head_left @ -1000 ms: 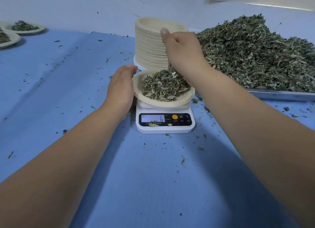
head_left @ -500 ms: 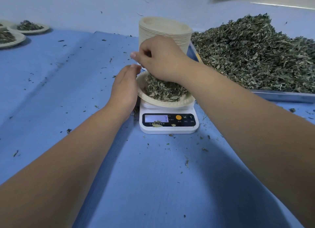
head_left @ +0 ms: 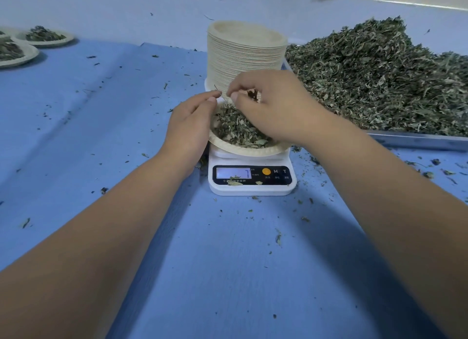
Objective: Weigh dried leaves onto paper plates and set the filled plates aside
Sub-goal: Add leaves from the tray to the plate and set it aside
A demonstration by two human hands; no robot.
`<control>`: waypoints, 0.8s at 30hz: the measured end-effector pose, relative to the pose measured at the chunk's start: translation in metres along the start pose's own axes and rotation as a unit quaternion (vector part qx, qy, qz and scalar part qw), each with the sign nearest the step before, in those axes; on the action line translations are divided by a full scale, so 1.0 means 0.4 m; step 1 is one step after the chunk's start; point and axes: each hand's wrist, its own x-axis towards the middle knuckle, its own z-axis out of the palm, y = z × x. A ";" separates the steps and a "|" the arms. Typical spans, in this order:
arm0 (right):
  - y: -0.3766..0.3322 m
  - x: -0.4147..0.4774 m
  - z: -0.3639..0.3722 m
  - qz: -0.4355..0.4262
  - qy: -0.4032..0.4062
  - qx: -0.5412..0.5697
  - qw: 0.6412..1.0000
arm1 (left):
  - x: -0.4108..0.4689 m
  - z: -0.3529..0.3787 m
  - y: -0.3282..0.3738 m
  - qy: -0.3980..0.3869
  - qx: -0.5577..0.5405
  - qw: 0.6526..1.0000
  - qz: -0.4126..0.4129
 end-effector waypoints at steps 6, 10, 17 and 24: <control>0.029 -0.060 -0.011 0.031 0.089 0.025 0.995 | -0.005 -0.005 0.002 -0.007 -0.008 1.000 -0.017; 0.089 -0.103 -0.040 0.092 0.161 0.037 0.982 | -0.003 -0.002 0.007 0.012 -0.013 0.999 -0.034; 0.173 -0.230 -0.061 0.139 0.078 -0.075 0.984 | 0.002 0.005 0.001 0.017 0.009 0.999 -0.043; 0.182 -0.247 0.013 0.112 -0.049 -0.066 0.990 | 0.000 0.004 -0.002 0.012 0.015 0.999 -0.036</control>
